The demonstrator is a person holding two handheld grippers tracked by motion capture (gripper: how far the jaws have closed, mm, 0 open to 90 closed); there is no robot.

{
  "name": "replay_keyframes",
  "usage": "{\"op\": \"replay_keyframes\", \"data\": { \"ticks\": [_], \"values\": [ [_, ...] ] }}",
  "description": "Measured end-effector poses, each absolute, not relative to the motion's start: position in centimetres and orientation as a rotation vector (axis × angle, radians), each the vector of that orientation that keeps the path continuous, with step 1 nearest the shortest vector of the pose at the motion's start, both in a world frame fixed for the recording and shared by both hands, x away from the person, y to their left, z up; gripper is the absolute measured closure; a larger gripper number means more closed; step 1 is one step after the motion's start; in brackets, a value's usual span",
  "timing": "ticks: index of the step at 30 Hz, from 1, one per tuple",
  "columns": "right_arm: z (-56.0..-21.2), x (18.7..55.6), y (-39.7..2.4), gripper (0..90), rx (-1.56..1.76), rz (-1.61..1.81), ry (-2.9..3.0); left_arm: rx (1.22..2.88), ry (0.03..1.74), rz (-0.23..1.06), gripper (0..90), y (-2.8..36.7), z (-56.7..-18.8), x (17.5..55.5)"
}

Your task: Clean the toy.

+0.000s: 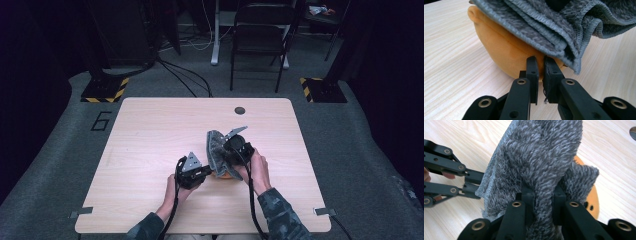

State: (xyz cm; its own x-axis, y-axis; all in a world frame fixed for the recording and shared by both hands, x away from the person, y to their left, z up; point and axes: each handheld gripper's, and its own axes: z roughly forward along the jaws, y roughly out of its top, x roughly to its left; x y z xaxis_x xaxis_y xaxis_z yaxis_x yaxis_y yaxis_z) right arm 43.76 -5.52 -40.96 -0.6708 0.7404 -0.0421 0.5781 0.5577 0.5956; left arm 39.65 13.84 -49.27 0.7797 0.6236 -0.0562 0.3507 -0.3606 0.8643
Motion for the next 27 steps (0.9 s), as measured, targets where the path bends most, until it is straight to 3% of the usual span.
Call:
{"op": "replay_keyframes", "data": {
  "ticks": [17, 27],
  "values": [
    [-43.6, 45.8, -12.7, 78.1, 1.395, 0.715, 2.437, 1.972, 0.716, 0.332, 83.7, 13.6, -49.2, 40.0],
    [-48.3, 47.1, -14.8, 78.1, 1.558, 0.555, 2.462, 1.971, 0.733, 0.318, 83.6, 13.8, -49.5, 40.2]
  ]
}}
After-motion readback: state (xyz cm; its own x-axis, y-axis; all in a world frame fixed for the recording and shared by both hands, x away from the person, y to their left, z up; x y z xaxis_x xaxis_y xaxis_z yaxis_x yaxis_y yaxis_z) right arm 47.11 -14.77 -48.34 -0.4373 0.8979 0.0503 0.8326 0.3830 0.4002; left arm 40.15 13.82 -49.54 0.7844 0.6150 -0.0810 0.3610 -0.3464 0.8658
